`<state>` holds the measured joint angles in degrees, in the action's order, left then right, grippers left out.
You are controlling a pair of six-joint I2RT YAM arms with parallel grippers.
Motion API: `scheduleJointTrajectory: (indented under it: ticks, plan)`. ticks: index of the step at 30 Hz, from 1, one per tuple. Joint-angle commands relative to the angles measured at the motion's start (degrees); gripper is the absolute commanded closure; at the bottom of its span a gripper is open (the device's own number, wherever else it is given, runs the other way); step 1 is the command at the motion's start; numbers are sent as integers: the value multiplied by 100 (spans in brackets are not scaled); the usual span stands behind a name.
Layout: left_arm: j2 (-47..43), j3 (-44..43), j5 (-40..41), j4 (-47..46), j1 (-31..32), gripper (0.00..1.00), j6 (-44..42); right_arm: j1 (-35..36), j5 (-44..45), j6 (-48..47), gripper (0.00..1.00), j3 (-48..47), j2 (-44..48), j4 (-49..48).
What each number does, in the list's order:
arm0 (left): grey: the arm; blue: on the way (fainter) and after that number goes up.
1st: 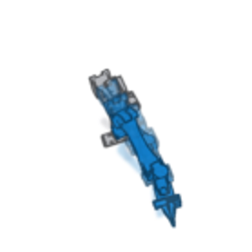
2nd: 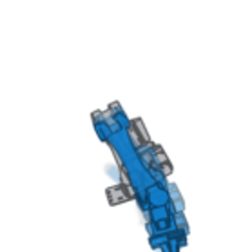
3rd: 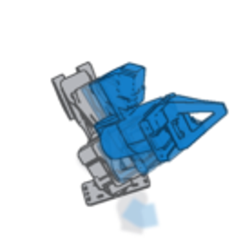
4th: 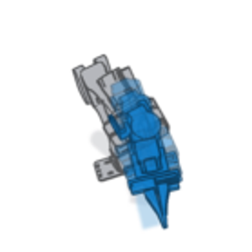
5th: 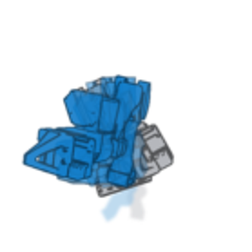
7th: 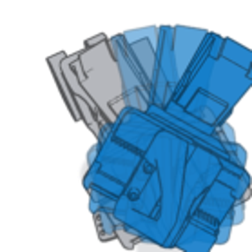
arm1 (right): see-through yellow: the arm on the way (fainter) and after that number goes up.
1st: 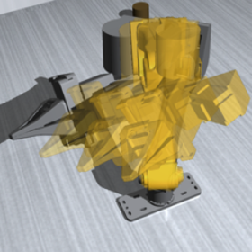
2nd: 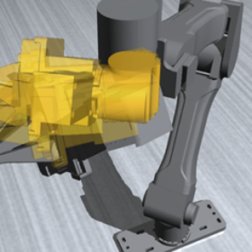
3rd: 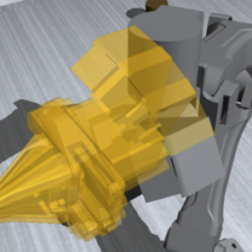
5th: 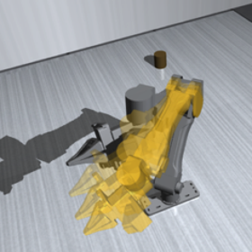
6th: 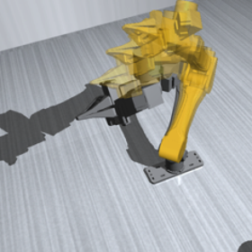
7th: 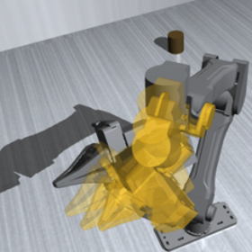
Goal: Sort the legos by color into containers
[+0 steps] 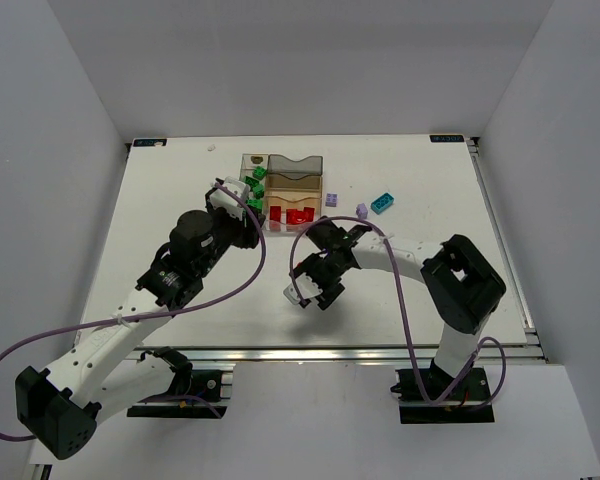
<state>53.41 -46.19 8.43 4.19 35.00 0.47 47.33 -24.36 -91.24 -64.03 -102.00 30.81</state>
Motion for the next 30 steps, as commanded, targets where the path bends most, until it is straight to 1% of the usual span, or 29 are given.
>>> scheduleJointTrajectory:
  ticks: [1, 3, 9, 14, 17, 20, 21, 22, 23, 25, 26, 27, 30]
  plan:
    - [-138, 40, 54, -111, -11, 32, 15, 22, 159, -183, 26, -276, -101, 372]
    - [-138, 40, 45, -102, -11, 32, 15, 22, 238, -236, 30, -312, -154, 470]
    - [-146, 40, 28, -102, -11, 32, 15, 31, 397, -394, 35, -277, -207, 690]
    - [-155, 40, 54, -111, -11, 32, 23, 39, 406, -333, 39, -329, -277, 707]
    - [-164, 49, 63, -111, -11, 32, 23, 57, 414, -254, 44, -391, -329, 699]
    - [-164, 49, 80, -111, -11, 32, 23, 39, 327, -88, 53, -452, -347, 742]
    - [-164, 49, 80, -111, -11, 32, 23, 39, 274, -35, 61, -479, -347, 769]
    - [-164, 49, 80, -111, -11, 32, 23, 48, 239, 36, 64, -496, -347, 778]
    - [-164, 49, 80, -111, -11, 32, 23, 48, 221, 115, 72, -505, -339, 769]
    - [-181, 58, 98, -111, -11, 32, 23, 57, 169, 448, 79, -549, -321, 725]
    - [-190, 49, 115, -128, -11, 32, 23, 57, 142, 623, 86, -584, -286, 708]
    - [-199, 67, 133, -120, -11, 32, 32, 22, 107, 991, 90, -628, -251, 681]
    - [-234, 84, 185, -146, -11, 32, 41, -13, 212, 1774, 95, -812, -49, 348]
